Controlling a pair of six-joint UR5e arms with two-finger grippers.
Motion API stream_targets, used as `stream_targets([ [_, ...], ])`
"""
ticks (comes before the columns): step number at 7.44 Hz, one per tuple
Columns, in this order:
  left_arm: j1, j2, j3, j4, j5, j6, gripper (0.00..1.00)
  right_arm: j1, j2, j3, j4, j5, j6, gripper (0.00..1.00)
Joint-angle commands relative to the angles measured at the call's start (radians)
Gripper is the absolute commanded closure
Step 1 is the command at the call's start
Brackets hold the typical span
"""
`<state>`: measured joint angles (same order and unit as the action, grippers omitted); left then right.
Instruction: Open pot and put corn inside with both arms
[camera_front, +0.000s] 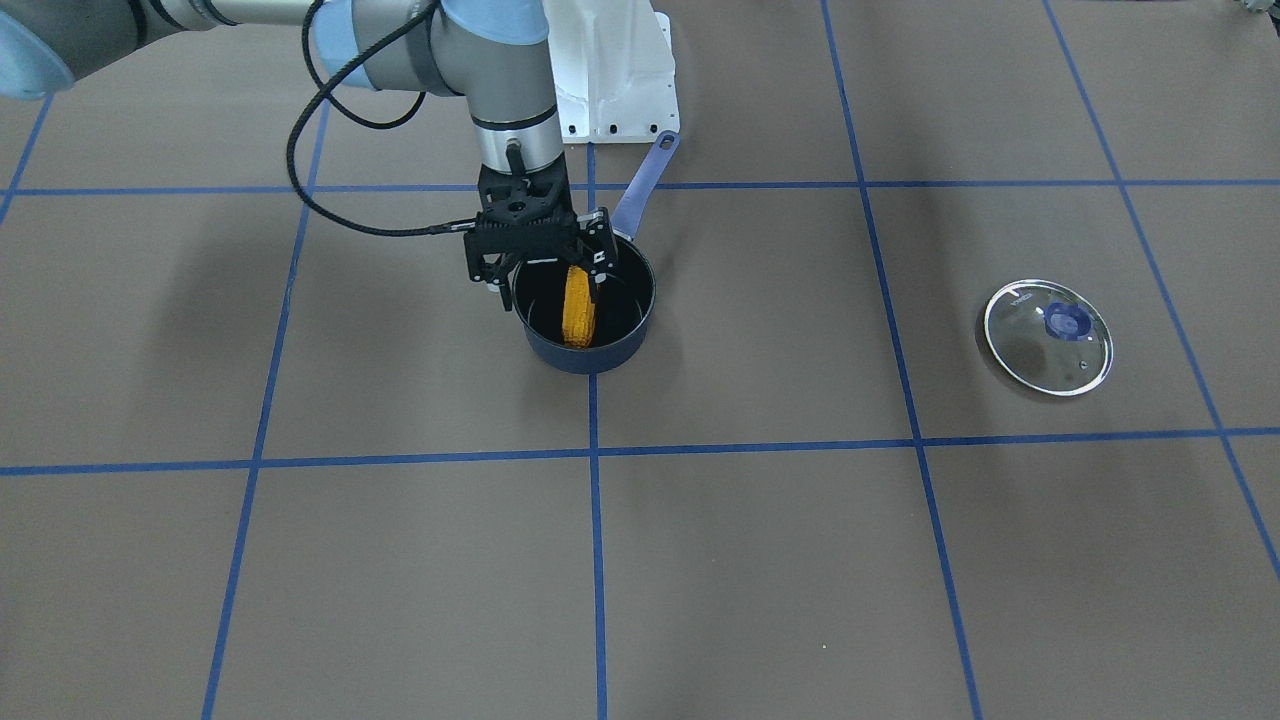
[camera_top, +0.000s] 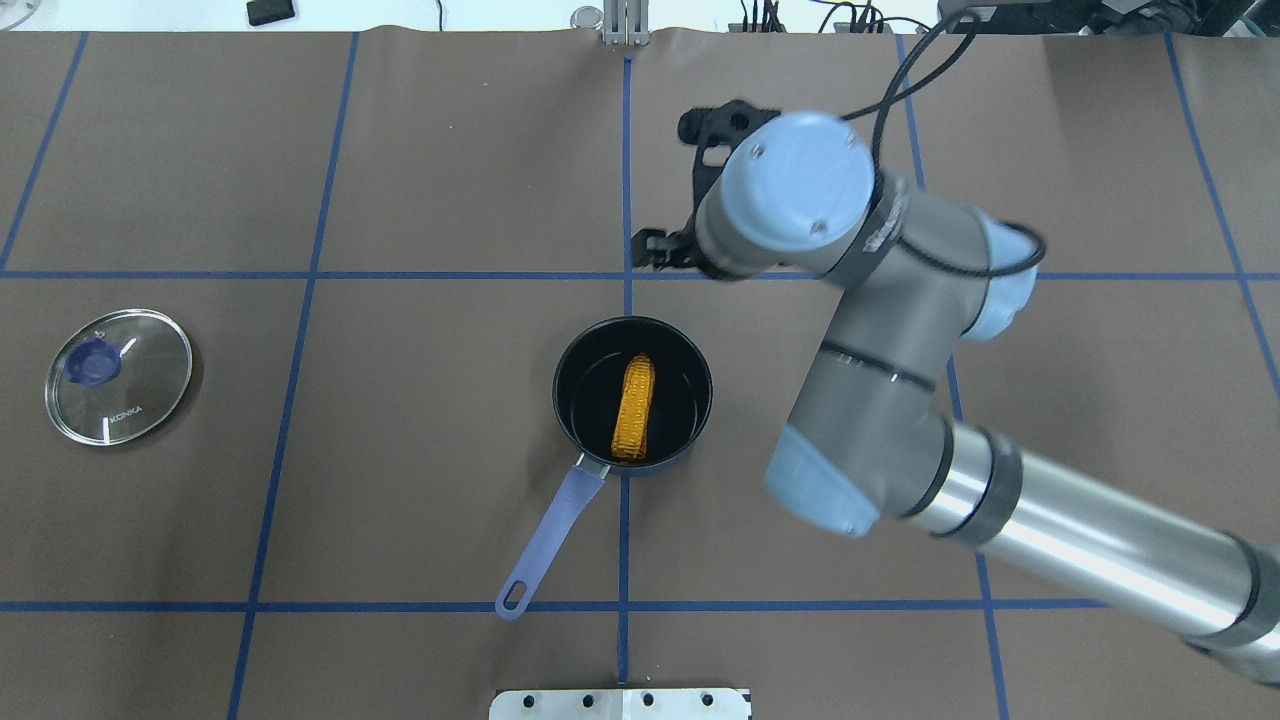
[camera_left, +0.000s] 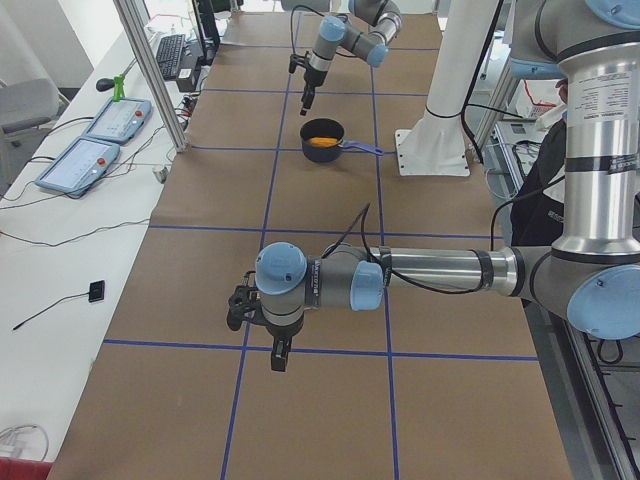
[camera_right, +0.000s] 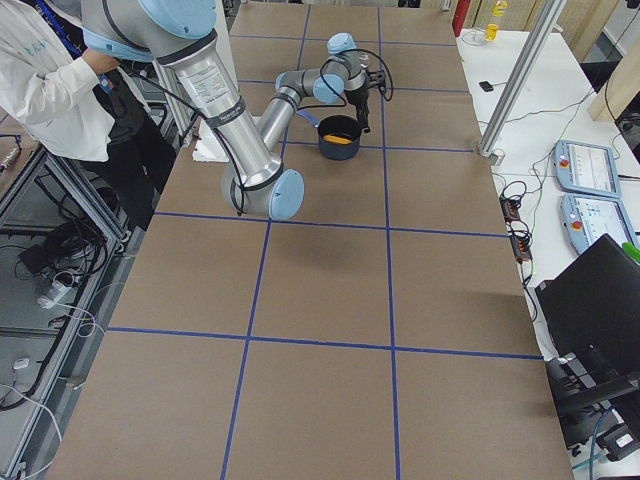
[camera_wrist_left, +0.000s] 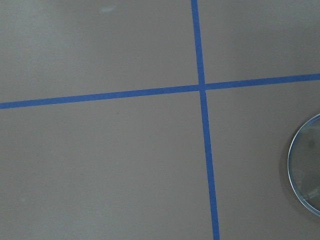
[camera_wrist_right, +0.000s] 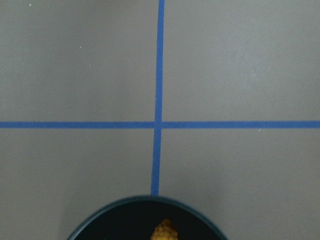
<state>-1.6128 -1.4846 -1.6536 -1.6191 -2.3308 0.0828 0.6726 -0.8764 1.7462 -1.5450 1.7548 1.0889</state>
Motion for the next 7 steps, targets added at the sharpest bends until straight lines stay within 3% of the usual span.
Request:
stream_targets([
  [1, 0.001, 0.001, 0.014, -0.007, 0.001, 0.002, 0.01, 0.311, -0.079, -0.06, 0.0, 0.258, -0.335, 0.0],
  [4, 0.002, 0.001, -0.017, -0.015, 0.001, 0.003, 0.01, 0.635, -0.202, -0.25, 0.006, 0.45, -0.856, 0.0],
  [6, 0.004, 0.004, -0.017, -0.047, 0.001, 0.003, 0.01, 0.732, -0.4, -0.232, 0.011, 0.489, -1.051, 0.0],
  [7, 0.004, 0.004, -0.017, -0.05, 0.002, 0.003, 0.01, 0.746, -0.506, -0.188, 0.009, 0.488, -1.048, 0.0],
])
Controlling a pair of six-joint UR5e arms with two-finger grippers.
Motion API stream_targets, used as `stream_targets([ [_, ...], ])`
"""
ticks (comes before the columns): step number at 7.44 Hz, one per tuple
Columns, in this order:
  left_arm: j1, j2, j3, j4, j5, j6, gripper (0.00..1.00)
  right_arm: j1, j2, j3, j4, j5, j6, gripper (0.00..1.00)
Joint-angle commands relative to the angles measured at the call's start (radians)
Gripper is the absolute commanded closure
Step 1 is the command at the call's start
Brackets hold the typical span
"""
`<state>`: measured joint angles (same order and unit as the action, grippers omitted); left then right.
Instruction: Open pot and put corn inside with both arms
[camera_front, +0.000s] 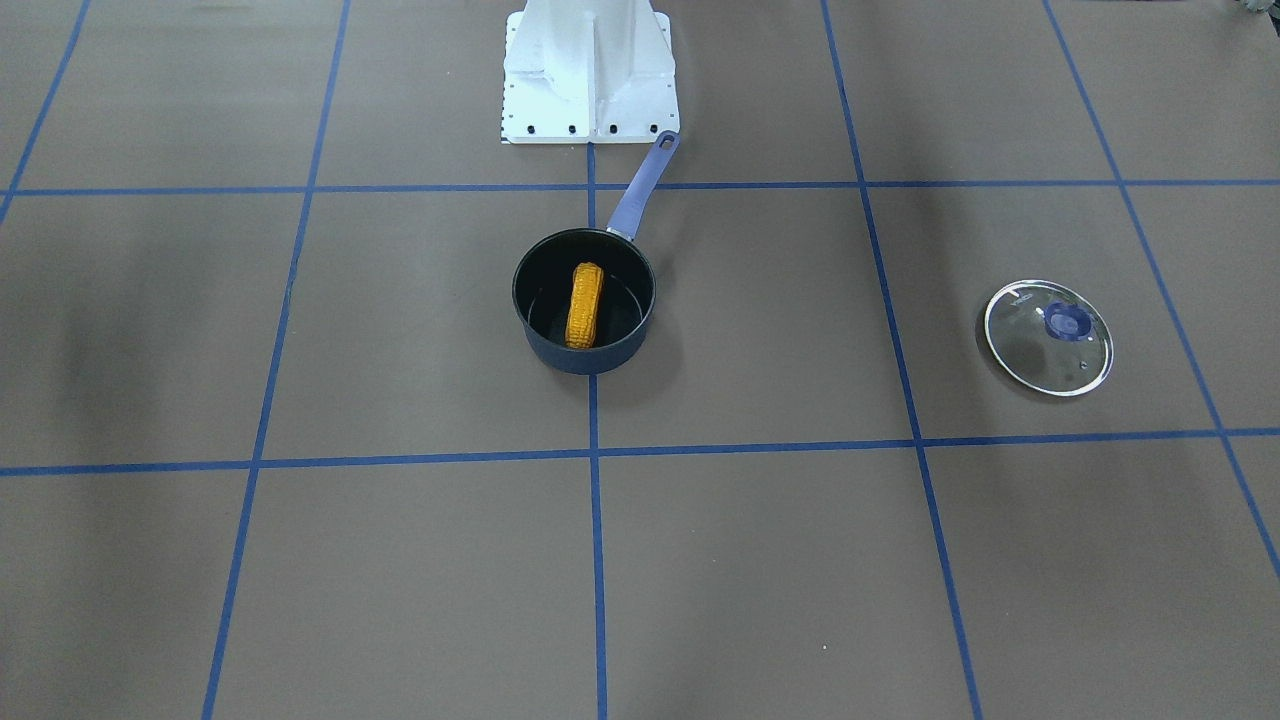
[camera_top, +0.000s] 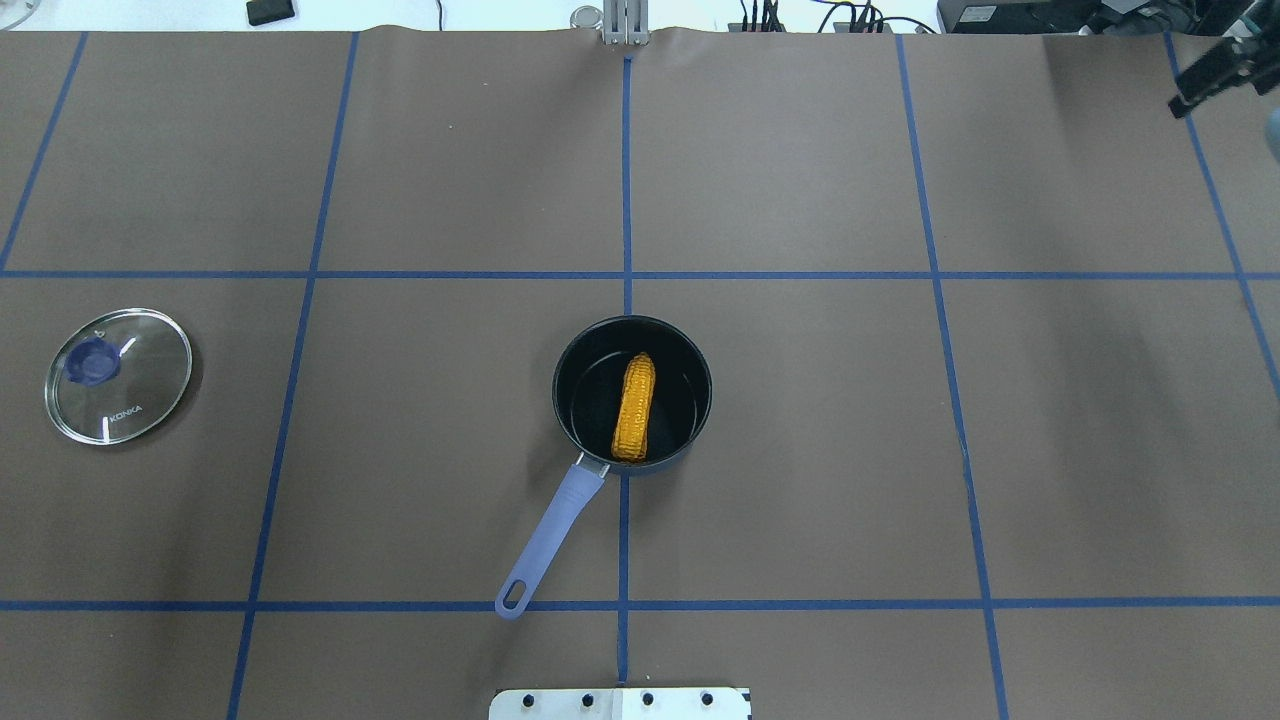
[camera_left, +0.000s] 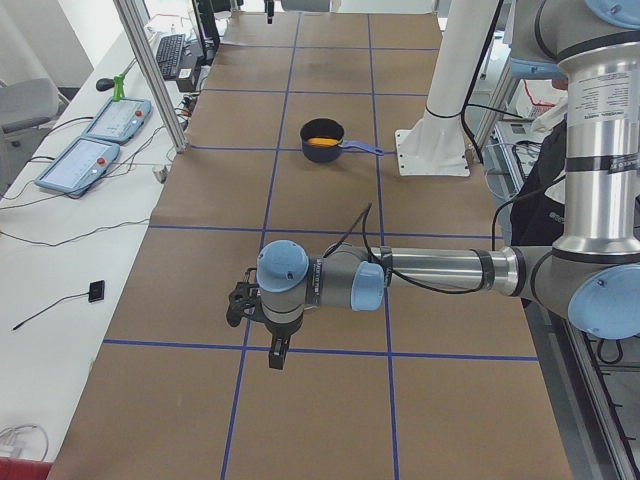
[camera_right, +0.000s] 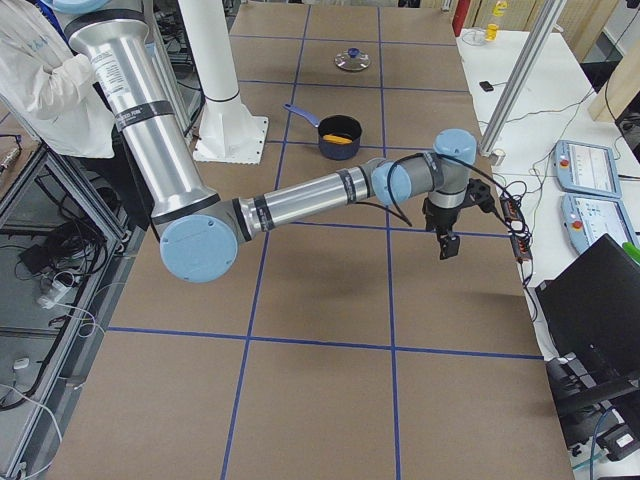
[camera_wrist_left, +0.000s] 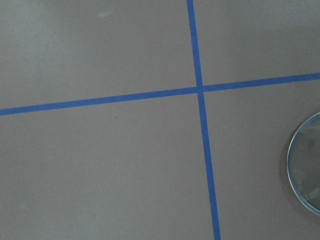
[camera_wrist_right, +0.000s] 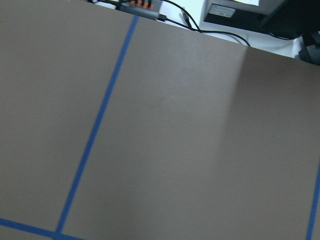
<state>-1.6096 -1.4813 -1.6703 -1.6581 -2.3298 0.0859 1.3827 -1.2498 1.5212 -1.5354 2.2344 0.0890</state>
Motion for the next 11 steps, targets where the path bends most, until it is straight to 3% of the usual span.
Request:
stream_targets([
  [1, 0.0, 0.001, -0.002, -0.012, 0.001, 0.0, 0.01, 0.073, -0.184, 0.051, 0.001, 0.008, -0.058, 0.0],
  [3, 0.002, 0.001, -0.002, -0.012, 0.001, 0.0, 0.01, 0.087, -0.255, 0.063, 0.001, 0.01, -0.055, 0.0],
  [11, 0.002, 0.007, 0.0, -0.012, 0.0, 0.0, 0.01, 0.099, -0.266, 0.105, 0.001, 0.01, -0.046, 0.0],
])
